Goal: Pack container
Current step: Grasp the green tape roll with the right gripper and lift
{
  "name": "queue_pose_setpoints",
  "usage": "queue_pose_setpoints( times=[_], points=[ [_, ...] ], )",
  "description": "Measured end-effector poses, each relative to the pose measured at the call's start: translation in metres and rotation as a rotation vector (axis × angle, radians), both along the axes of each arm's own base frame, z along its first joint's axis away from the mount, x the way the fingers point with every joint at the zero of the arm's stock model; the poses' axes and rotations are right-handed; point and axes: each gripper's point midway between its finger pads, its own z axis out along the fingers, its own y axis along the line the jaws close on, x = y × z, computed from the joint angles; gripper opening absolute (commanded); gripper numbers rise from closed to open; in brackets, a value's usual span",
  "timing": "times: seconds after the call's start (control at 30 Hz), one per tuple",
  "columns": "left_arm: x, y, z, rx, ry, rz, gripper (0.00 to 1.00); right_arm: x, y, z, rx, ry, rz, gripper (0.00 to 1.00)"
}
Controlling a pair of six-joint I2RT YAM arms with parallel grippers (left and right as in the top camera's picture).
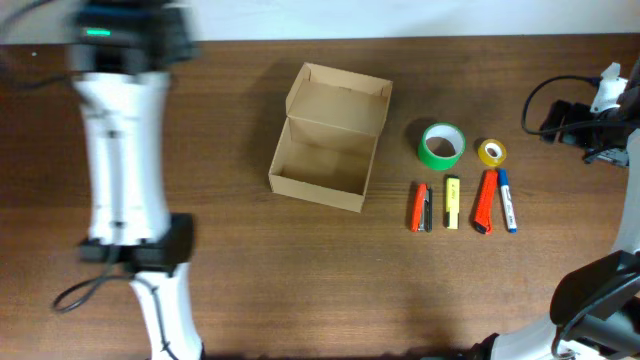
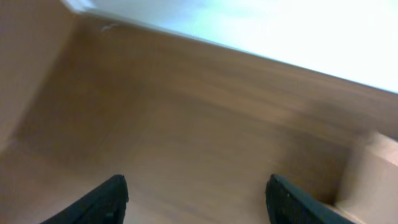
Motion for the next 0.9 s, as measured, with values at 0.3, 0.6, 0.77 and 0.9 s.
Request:
queue_pose_setpoints(
  times=[0.3,0.6,0.77,0.9],
  points=[
    [-0.052,0.221,-0.101,-0.074,0.213,0.255,1.00,0.015,0.106,0.069,-0.141,-0.048,0.208,0.99],
    [-0.064,0.222,-0.144,-0.117,0.319,0.236,1.00,0.053,0.128,-0.066,0.001,0.250,0.178,0.92],
    [-0.064,0.222,-0.144,-0.117,0.318,0.236,1.00,0.074,0.130,-0.093,0.021,0.236,0.165,0.85],
    [-0.064,0.222,-0.144,-0.117,0.318,0.236,1.00,0.077,0.130,-0.096,0.022,0.227,0.160,0.85]
  ],
)
